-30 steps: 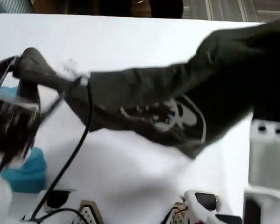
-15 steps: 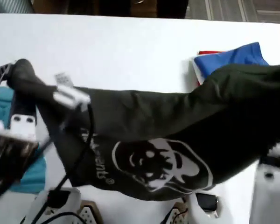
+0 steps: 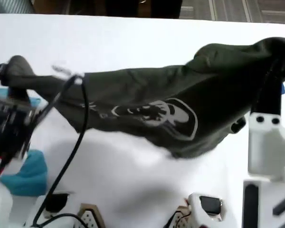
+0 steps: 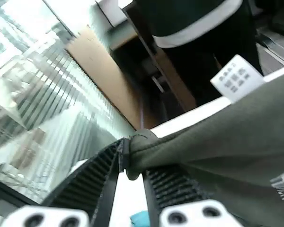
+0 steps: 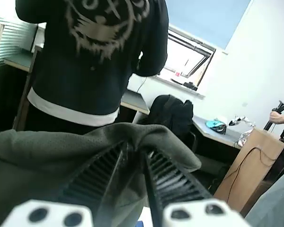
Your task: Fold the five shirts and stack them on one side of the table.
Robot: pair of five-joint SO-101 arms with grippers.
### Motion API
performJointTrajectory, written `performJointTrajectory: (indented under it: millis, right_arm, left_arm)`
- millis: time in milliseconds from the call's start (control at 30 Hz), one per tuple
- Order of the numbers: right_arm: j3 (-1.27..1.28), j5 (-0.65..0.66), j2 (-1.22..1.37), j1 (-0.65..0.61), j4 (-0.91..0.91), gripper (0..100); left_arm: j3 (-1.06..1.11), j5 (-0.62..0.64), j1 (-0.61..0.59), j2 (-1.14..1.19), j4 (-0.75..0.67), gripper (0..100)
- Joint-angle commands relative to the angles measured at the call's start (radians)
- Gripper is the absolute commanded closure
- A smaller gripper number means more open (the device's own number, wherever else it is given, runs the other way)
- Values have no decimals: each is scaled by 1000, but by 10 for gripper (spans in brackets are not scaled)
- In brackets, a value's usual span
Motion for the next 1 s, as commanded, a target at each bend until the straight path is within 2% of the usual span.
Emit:
performJointTrajectory:
  millis: [0, 400, 567, 733, 967]
  right_arm:
    - [6, -8, -47, 12, -18, 979]
    - [51, -3, -88, 10, -21, 979]
    - [222, -9, -22, 8, -93, 979]
    - [468, -9, 15, 8, -259, 979]
    - [911, -3, 59, -28, -532, 979]
  left_arm:
    - [-38, -11, -25, 11, 9, 974]
    - [-35, -11, -25, 20, 12, 974]
    - [157, -14, -25, 20, -11, 974]
    - [463, -14, -25, 20, -143, 974]
    - [835, -12, -20, 21, -456, 974]
